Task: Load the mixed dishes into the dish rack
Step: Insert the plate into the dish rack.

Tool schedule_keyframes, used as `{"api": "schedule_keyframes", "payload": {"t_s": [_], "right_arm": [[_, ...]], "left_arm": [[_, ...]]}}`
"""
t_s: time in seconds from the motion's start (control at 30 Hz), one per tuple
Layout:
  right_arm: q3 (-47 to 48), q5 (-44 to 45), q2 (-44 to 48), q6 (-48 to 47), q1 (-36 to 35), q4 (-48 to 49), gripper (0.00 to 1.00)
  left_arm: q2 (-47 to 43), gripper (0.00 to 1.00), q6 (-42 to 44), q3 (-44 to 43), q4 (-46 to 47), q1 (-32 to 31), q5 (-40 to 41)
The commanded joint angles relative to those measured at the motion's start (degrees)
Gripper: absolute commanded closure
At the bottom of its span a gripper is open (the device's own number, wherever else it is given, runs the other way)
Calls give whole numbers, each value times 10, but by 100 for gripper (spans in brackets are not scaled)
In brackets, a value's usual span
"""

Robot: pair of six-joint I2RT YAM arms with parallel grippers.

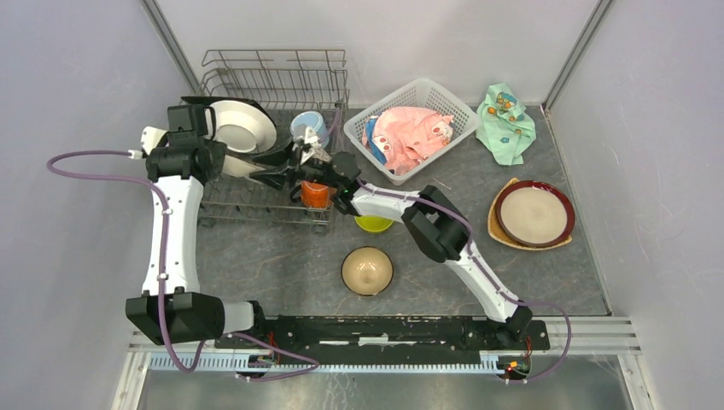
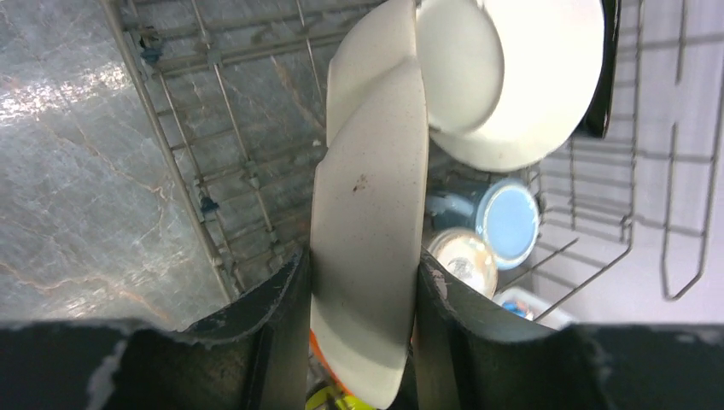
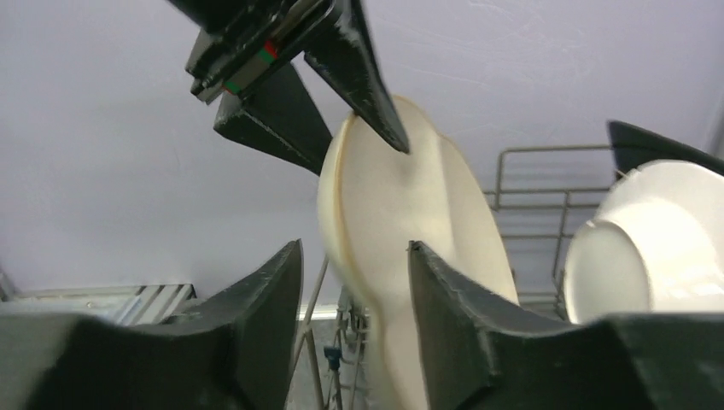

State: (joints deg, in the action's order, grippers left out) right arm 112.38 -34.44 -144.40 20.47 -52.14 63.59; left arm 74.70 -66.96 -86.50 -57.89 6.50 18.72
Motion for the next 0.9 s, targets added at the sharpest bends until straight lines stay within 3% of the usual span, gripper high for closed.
{"api": "schedule_keyframes", "payload": {"t_s": [0.0,0.03,0.1,0.3,0.5,0.73,0.87], "right_arm": [[-125,66,122,108,33,83,37],[-151,65,141,120,36,96,29],[-215,65,181,147,42,120,2],[-388,69,317,165,50,126,2],[-478,78,441,106,66,-14,2],[-470,131,522,2,90,-293,2],[-451,155,533,-33,91,-370,2]], "left_arm": [[-18,98,-110,-60,180,15,89],[-16,98,-110,-63,165,14,95],[-18,98,-123,-65,139,15,105],[10,98,-122,-125,79,15,109],[48,98,-95,-215,-63,14,165],[83,98,-75,-215,-140,15,170],[91,98,-64,-221,-140,14,166]]}}
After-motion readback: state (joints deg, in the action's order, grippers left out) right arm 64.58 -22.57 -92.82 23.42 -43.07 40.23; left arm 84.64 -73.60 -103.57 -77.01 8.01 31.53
